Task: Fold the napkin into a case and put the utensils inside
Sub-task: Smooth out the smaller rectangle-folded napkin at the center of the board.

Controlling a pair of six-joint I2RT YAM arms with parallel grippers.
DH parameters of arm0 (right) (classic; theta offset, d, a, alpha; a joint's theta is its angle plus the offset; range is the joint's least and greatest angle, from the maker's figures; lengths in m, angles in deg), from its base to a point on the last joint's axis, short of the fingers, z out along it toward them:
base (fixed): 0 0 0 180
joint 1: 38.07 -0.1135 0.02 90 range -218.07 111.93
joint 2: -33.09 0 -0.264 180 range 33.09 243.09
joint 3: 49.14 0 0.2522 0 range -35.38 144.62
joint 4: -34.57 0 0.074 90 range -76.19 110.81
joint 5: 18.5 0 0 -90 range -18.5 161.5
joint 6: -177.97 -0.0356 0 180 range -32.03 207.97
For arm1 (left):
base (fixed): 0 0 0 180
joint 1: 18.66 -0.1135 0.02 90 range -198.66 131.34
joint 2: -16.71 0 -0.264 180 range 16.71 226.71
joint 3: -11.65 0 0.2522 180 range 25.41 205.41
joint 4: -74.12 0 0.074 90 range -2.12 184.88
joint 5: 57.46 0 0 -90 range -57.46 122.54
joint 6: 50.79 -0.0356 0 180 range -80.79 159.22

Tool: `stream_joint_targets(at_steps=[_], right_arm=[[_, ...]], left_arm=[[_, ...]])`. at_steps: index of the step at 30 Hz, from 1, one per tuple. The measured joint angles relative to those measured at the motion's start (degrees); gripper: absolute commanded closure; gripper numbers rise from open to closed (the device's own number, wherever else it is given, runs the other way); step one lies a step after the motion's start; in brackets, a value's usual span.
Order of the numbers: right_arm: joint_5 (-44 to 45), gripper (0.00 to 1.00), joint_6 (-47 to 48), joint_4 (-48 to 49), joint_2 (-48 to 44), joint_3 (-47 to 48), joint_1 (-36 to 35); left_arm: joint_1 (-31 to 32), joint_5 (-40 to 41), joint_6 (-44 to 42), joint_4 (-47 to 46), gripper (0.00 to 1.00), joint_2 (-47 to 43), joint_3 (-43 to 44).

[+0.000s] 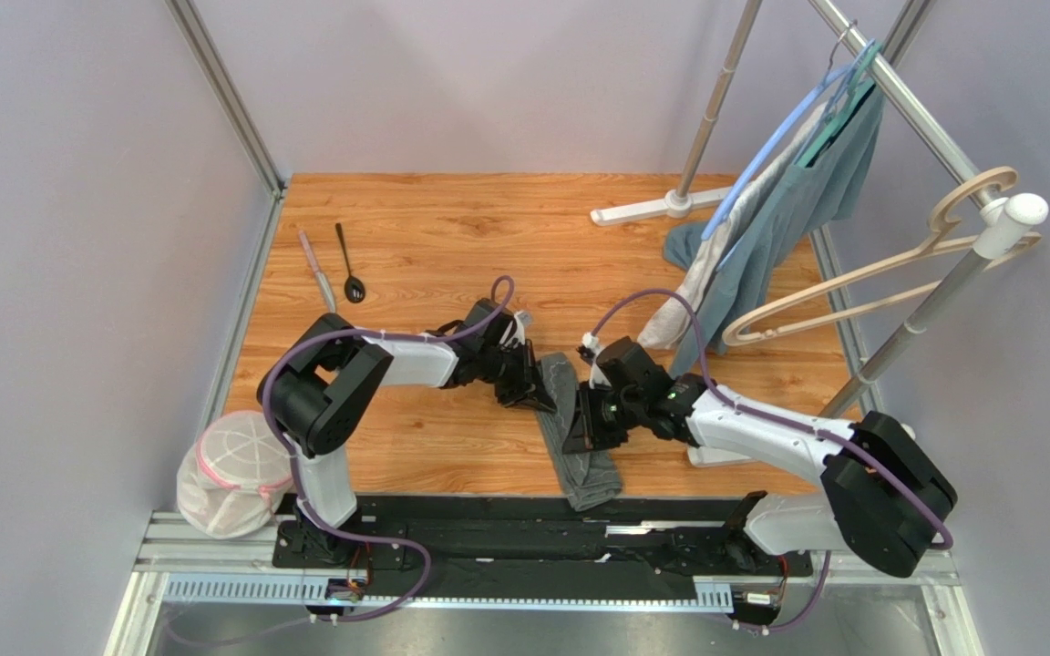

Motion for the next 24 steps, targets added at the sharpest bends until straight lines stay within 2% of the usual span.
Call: stream_joint_targets(at_steps=[5, 16, 21, 24], right_arm=[[0.4, 0.95, 2.2, -0.8, 2.1, 5.1, 0.7], [-1.6, 0.95, 7.6, -2.2, 14.2, 14.0, 2.2], [-5.3, 0.96, 7.8, 2.6, 17.9, 13.6, 6.0], [-8.6, 0.97, 7.2, 8.5, 21.4, 9.8, 8.2]], left_arm=[[-3.4, -0.7, 0.3, 0.0, 0.97, 0.7, 0.8], [-10.6, 2.4, -1.6, 3.4, 0.97, 2.3, 5.4], [-12.5, 2.0, -2.2, 3.5, 0.97, 2.3, 5.4], [-12.9, 1.8, -2.6, 3.5, 0.97, 2.3, 5.4]])
